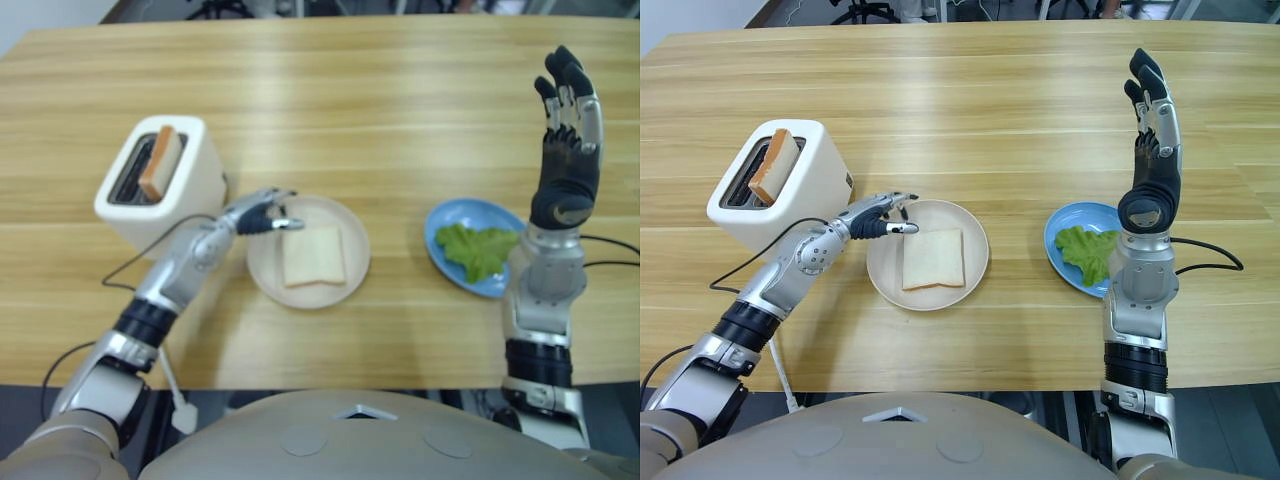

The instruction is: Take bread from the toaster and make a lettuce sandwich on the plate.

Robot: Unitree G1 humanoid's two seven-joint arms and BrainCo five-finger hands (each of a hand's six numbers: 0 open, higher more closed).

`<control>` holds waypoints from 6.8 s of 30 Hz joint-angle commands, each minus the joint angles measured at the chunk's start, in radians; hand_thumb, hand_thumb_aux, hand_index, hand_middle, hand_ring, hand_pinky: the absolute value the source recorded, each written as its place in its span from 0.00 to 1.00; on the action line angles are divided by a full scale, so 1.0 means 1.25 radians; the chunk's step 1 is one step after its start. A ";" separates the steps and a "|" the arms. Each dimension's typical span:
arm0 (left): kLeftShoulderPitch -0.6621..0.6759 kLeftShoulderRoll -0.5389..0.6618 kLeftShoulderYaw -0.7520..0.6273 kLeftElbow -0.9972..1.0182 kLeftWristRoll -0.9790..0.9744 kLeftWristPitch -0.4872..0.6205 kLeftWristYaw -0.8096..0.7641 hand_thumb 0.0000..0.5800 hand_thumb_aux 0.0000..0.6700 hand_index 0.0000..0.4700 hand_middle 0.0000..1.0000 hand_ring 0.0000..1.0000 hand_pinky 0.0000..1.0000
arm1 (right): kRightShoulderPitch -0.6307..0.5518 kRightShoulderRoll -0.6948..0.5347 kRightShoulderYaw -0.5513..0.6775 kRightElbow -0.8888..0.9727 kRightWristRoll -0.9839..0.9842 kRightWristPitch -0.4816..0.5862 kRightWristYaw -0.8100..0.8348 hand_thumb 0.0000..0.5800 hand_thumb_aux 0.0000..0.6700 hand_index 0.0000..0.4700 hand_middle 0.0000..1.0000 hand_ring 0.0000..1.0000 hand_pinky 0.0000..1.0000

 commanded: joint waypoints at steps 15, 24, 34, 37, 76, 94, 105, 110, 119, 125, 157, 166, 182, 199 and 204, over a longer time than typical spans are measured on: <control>-0.027 -0.075 0.298 -0.383 -0.165 0.010 0.119 0.00 0.00 0.00 0.00 0.00 0.00 | 0.062 -0.408 -0.091 0.240 -0.742 0.196 -0.314 0.00 0.00 0.00 0.00 0.00 0.00; 0.019 -0.074 0.437 -0.427 -0.242 0.018 0.147 0.00 0.00 0.00 0.00 0.00 0.00 | 0.067 -0.649 0.179 0.361 -1.021 0.321 -0.391 0.00 0.00 0.00 0.00 0.00 0.00; 0.029 -0.086 0.435 -0.425 -0.237 0.016 0.155 0.00 0.00 0.00 0.00 0.00 0.00 | -0.011 -0.705 0.368 0.371 -1.046 0.296 -0.332 0.00 0.00 0.00 0.00 0.00 0.00; 0.030 -0.087 0.433 -0.424 -0.236 0.017 0.154 0.00 0.00 0.00 0.00 0.00 0.00 | -0.029 -0.713 0.397 0.372 -1.045 0.293 -0.330 0.00 0.00 0.00 0.00 0.00 0.00; 0.047 -0.074 0.454 -0.437 -0.262 0.024 0.123 0.00 0.00 0.00 0.00 0.00 0.00 | -0.140 -0.646 0.575 0.532 -1.004 0.249 -0.394 1.00 1.00 0.98 0.00 0.00 0.00; 0.027 -0.078 0.443 -0.420 -0.253 0.019 0.126 0.00 0.00 0.00 0.00 0.00 0.00 | -0.150 -0.627 0.565 0.576 -0.982 0.307 -0.565 1.00 1.00 0.98 1.00 1.00 1.00; 0.004 -0.084 0.428 -0.401 -0.246 0.012 0.132 0.00 0.00 0.00 0.00 0.00 0.00 | -0.150 -0.646 0.538 0.534 -0.944 0.334 -0.624 1.00 1.00 0.98 1.00 1.00 1.00; -0.008 -0.085 0.419 -0.391 -0.244 0.008 0.138 0.00 0.00 0.00 0.00 0.00 0.00 | -0.141 -0.641 0.518 0.430 -0.942 0.345 -0.620 1.00 1.00 0.98 1.00 1.00 1.00; -0.021 -0.089 0.404 -0.369 -0.239 -0.002 0.149 0.00 0.00 0.00 0.00 0.00 0.00 | -0.150 -0.605 0.494 0.234 -0.961 0.384 -0.580 1.00 1.00 0.98 1.00 1.00 1.00; -0.032 -0.091 0.394 -0.352 -0.235 -0.008 0.154 0.00 0.00 0.00 0.00 0.00 0.00 | -0.161 -0.573 0.486 0.138 -0.977 0.397 -0.552 1.00 1.00 0.98 1.00 1.00 1.00; -0.062 -0.106 0.356 -0.270 -0.213 -0.043 0.183 0.00 0.00 0.00 0.00 0.00 0.00 | -0.352 -0.242 0.649 0.283 -0.991 0.311 -0.528 1.00 1.00 0.98 1.00 1.00 1.00; -0.076 -0.108 0.349 -0.249 -0.211 -0.051 0.187 0.00 0.00 0.00 0.00 0.00 0.00 | -0.352 -0.219 0.638 0.260 -0.969 0.305 -0.522 1.00 1.00 0.98 1.00 1.00 1.00; -0.085 -0.104 0.346 -0.237 -0.216 -0.059 0.182 0.00 0.00 0.00 0.00 0.00 0.00 | -0.335 -0.185 0.671 0.333 -0.948 0.270 -0.489 1.00 1.00 0.98 1.00 1.00 1.00; -0.077 -0.108 0.343 -0.252 -0.214 -0.049 0.178 0.00 0.00 0.00 0.00 0.00 0.00 | -0.287 -0.212 0.685 0.356 -0.913 0.247 -0.371 0.99 0.89 0.87 0.57 0.57 0.57; -0.078 -0.108 0.342 -0.251 -0.214 -0.049 0.177 0.00 0.00 0.00 0.00 0.00 0.00 | -0.261 -0.253 0.687 0.367 -0.921 0.258 -0.297 0.00 0.00 0.00 0.00 0.00 0.00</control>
